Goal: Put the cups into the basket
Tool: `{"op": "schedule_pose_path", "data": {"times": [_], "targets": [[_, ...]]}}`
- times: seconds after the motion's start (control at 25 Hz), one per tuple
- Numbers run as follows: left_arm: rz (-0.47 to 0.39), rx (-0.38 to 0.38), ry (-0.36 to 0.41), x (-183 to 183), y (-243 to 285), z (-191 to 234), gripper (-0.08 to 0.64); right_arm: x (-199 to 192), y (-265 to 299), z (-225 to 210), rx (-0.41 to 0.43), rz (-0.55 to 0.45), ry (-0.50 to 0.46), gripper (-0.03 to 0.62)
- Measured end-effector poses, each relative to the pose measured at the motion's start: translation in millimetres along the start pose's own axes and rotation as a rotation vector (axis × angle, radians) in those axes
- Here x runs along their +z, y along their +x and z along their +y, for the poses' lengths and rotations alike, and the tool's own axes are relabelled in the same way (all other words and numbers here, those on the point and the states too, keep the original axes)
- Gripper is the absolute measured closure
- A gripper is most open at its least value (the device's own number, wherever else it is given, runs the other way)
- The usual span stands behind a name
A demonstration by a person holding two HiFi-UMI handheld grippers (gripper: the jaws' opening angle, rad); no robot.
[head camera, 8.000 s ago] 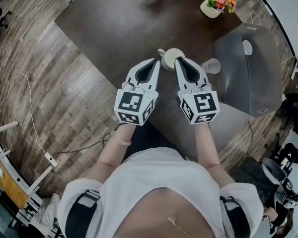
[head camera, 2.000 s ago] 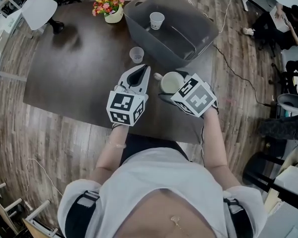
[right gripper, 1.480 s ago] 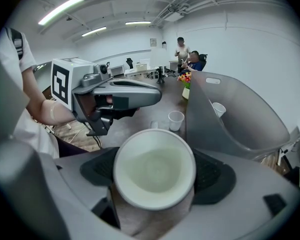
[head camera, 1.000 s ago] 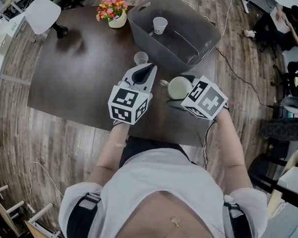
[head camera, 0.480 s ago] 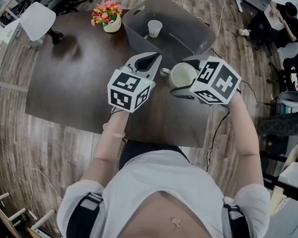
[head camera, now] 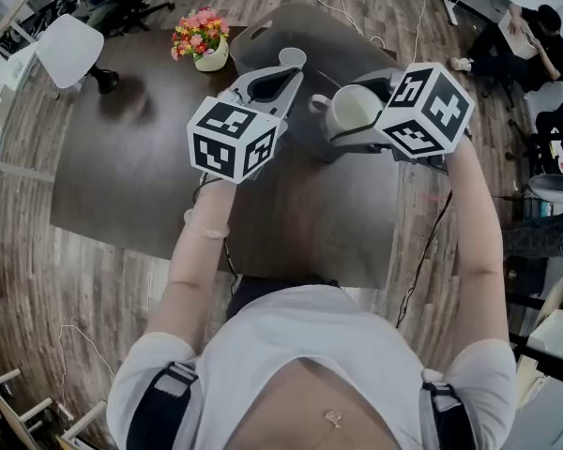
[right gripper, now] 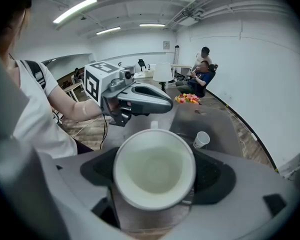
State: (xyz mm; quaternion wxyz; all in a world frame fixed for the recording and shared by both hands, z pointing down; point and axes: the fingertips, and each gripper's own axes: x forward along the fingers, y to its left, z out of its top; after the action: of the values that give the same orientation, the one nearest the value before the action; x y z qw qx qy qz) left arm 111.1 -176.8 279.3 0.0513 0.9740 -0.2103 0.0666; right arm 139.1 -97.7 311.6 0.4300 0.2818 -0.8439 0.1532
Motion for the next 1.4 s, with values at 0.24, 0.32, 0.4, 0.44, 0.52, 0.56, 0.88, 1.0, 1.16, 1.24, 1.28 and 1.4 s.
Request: {"op": "schedule_pose_path", "data": {"times": [0.24, 0.32, 0.4, 0.44, 0.52, 0.56, 0.88, 1.0, 1.16, 1.24, 1.28, 1.4], "targets": [[-0.022, 0.025, 0.001, 15.7, 11.2, 24.2, 0.549, 14.4, -0.4, -29.3, -0.027, 0.009, -0.015, 0.179], [-0.013, 0.03, 0.003, 10.9, 15.1, 28.2, 0.549, 14.3, 3.7, -34.8, -0.022, 0.018, -0.015, 0.179], [-0.004, 0.048, 0.014, 6.0, 18.4, 33.9, 0.549, 13.3, 8.4, -40.6, -0.017, 0.027, -0.016, 0.179], [-0.001, 0.057, 0.017, 3.9, 20.2, 36.9, 0.549, 12.4, 10.9, -43.8, -0.014, 0.031, -0.015, 0.179], [0.002, 0.065, 0.009, -0.1, 24.3, 42.2, 0.549, 10.2, 16.4, -50.9, -0.008, 0.038, -0.011, 0.179], [0.004, 0.066, 0.002, -2.1, 26.4, 44.7, 0.549, 9.3, 19.6, -54.4, -0.006, 0.042, -0.01, 0.179], [0.014, 0.086, -0.041, -20.1, 30.4, 65.8, 0.549, 6.2, 49.9, -77.2, 0.028, 0.062, -0.001, 0.179], [0.012, 0.089, -0.067, -27.3, 28.8, 74.4, 0.549, 5.8, 64.6, -87.3, 0.03, 0.074, 0.002, 0.179], [0.009, 0.099, -0.096, -36.2, 24.7, 87.1, 0.549, 11.0, 84.1, -100.7, 0.03, 0.061, 0.025, 0.179], [0.005, 0.105, -0.111, -41.0, 21.8, 91.0, 0.549, 12.7, 93.4, -106.2, 0.03, 0.055, 0.034, 0.179], [0.004, 0.108, -0.117, -43.4, 20.4, 92.6, 0.549, 13.0, 98.5, -108.8, 0.029, 0.056, 0.034, 0.179], [-0.005, 0.116, -0.13, -48.4, 16.1, 97.4, 0.549, 13.2, 114.4, -116.5, 0.021, 0.063, 0.03, 0.179]]}}
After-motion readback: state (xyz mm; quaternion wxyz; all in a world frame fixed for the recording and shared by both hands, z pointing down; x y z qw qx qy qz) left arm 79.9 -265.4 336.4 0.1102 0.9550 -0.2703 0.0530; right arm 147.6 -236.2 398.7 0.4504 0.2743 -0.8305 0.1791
